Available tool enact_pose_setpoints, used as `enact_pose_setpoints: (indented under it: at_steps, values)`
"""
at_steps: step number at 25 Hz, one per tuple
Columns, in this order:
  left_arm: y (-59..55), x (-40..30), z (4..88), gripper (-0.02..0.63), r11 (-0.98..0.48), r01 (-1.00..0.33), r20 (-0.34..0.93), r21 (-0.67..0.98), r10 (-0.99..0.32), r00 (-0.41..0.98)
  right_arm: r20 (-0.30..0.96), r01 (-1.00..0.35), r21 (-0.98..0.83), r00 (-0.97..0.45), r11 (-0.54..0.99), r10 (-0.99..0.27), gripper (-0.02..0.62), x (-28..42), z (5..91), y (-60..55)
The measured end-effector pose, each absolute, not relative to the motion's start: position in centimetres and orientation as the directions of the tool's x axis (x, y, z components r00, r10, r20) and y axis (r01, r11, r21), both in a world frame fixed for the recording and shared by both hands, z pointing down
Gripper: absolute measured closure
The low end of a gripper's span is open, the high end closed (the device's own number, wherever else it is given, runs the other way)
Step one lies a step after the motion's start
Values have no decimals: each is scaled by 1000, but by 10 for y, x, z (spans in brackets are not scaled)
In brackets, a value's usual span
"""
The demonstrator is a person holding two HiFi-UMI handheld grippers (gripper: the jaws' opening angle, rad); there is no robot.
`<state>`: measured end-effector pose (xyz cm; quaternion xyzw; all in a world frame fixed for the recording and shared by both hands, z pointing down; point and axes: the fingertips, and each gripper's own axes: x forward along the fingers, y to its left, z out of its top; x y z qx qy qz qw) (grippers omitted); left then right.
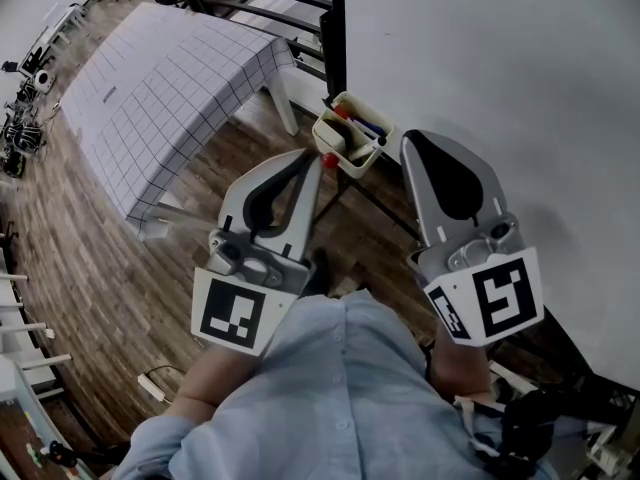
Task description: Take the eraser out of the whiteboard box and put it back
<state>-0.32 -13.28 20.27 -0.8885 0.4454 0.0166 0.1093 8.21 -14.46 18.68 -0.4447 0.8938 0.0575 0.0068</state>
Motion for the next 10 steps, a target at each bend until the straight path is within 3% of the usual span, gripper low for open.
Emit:
enact_pose_setpoints:
  at_steps: [10]
  values:
    - [-135, -2, 204, 607, -575, -798, -126, -183, -791, 599, -66, -792, 91, -610, 604, -790, 595, 83, 189, -147]
